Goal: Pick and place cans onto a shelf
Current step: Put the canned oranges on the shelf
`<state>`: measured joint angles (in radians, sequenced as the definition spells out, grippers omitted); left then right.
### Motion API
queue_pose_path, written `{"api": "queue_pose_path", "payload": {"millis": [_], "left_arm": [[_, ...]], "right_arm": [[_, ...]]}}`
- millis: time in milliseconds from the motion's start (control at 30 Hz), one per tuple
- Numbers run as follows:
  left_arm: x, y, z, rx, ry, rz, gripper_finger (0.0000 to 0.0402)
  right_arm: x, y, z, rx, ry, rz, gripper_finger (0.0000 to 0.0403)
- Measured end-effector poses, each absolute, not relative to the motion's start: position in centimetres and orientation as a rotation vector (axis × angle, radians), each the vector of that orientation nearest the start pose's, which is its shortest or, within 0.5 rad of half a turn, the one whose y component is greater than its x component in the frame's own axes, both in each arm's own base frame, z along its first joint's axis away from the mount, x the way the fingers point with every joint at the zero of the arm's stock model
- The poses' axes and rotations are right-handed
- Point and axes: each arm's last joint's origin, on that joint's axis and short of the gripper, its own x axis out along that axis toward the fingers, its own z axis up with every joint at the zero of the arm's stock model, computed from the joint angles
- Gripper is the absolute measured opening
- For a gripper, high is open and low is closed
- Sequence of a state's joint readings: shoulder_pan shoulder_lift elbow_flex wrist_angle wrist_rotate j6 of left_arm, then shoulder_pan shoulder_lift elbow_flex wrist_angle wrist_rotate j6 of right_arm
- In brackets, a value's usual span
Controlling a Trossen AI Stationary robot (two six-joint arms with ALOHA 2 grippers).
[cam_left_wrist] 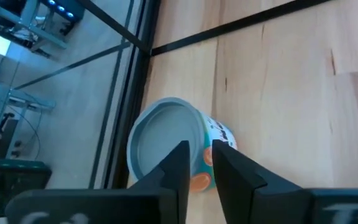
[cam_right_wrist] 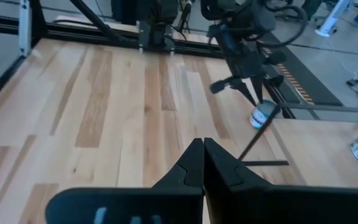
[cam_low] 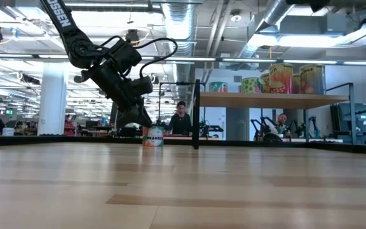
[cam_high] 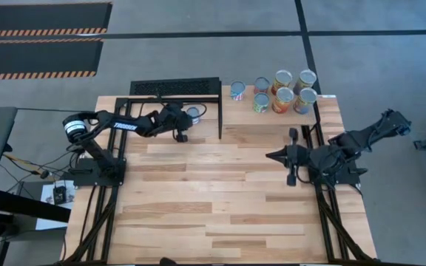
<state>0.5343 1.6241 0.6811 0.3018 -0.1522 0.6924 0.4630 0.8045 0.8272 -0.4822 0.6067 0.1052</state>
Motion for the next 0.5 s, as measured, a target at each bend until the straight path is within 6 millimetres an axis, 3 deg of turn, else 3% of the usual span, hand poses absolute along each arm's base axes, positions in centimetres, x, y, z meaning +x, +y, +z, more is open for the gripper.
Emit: {"api": "queue_pose_path", "payload": {"millis": [133, 500], "left_arm": [[25.66, 16.22, 14.59, 0.5, 0.836, 0.403, 0.0059], [25.57, 16.45, 14.66, 0.51, 0.834, 0.409, 0.0119]], "right_arm": [[15.25, 6.11, 31.92, -0.13, 0.378, -0.143, 0.0018], [15.28, 6.22, 32.06, -0.122, 0.363, -0.138, 0.0016]]}}
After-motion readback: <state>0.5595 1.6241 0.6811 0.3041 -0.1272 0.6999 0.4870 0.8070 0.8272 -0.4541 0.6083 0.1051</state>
